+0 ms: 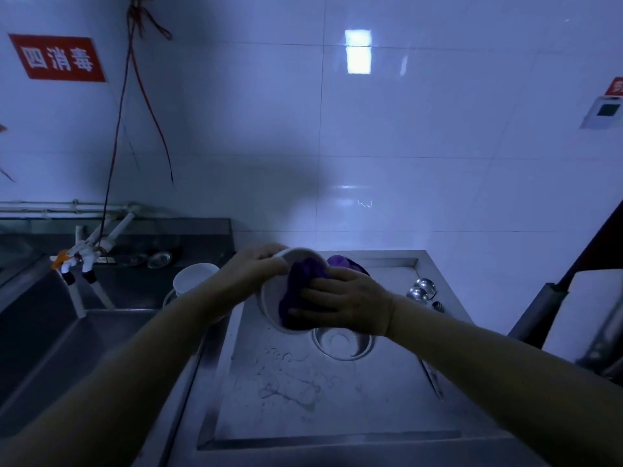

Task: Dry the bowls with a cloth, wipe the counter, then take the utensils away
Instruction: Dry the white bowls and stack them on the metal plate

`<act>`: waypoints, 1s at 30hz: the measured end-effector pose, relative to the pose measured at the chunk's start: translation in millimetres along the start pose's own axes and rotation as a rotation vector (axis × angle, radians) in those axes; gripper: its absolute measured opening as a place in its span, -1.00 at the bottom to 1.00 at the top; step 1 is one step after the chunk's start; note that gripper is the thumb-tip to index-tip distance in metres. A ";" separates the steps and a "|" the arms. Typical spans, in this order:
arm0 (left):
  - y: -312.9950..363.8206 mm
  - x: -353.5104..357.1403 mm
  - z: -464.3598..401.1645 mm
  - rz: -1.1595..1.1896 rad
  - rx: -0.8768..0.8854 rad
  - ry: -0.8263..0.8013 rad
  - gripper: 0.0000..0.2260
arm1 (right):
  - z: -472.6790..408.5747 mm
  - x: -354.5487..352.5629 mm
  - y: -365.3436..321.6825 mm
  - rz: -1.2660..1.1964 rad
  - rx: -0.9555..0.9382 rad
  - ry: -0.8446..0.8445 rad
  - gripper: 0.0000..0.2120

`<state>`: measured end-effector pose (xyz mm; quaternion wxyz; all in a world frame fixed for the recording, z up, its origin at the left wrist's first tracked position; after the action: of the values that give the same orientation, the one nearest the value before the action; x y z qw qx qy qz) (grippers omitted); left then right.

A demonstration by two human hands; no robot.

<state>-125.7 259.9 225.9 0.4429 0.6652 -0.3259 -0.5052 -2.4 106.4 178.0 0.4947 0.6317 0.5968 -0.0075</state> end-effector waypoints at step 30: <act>13.6 38.8 17.1 0.319 0.140 0.498 -0.75 | -63.9 -15.4 -25.1 0.038 0.756 0.154 -0.80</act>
<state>-131.1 215.9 221.8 0.5359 0.7380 -0.3415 -0.2267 -63.0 130.4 204.4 0.1806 0.7792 0.5754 -0.1706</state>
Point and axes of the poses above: each hand's wrist, its own z-axis away from the middle knuckle, its own x-axis out of the palm, y = z × x, the point moved 2 cm from there along -z, towards the middle knuckle, and after that the axes turned 1 degree about -z, right-handed, at the moved point
